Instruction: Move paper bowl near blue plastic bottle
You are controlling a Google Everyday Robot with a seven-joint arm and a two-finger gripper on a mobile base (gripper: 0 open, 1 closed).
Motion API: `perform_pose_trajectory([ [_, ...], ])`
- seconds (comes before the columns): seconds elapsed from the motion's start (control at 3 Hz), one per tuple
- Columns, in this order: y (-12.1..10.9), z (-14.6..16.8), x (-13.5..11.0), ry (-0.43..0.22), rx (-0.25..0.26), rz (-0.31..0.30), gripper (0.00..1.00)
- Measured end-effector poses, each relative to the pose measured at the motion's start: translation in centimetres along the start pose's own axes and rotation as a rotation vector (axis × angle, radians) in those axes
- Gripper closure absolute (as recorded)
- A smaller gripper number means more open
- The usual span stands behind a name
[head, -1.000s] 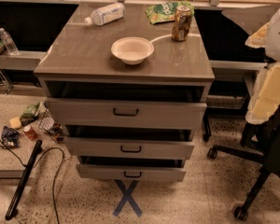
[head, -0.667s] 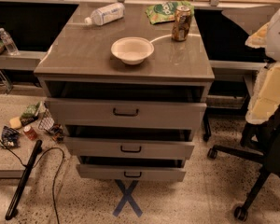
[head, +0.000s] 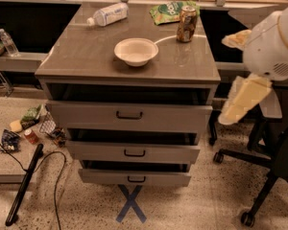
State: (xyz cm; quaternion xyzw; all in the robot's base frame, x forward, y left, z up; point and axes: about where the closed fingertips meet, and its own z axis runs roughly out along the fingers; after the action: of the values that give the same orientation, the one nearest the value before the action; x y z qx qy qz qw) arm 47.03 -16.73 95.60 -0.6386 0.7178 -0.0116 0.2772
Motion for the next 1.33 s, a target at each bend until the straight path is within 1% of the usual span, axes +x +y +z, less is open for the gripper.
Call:
perform_pose_trajectory([
  [0.33,-2.0,3.3,-3.3,-0.187,0.073,-0.107,0.00],
  [0.67,-5.2,6.9,-8.7,-0.292,0.234,-0.338,0.00],
  [1.0,-9.4,9.4,-11.8,-0.260,0.376,-0.462,0.00],
  [1.33,-11.4,8.6,-12.6,-0.251,0.465,-0.482,0.00],
])
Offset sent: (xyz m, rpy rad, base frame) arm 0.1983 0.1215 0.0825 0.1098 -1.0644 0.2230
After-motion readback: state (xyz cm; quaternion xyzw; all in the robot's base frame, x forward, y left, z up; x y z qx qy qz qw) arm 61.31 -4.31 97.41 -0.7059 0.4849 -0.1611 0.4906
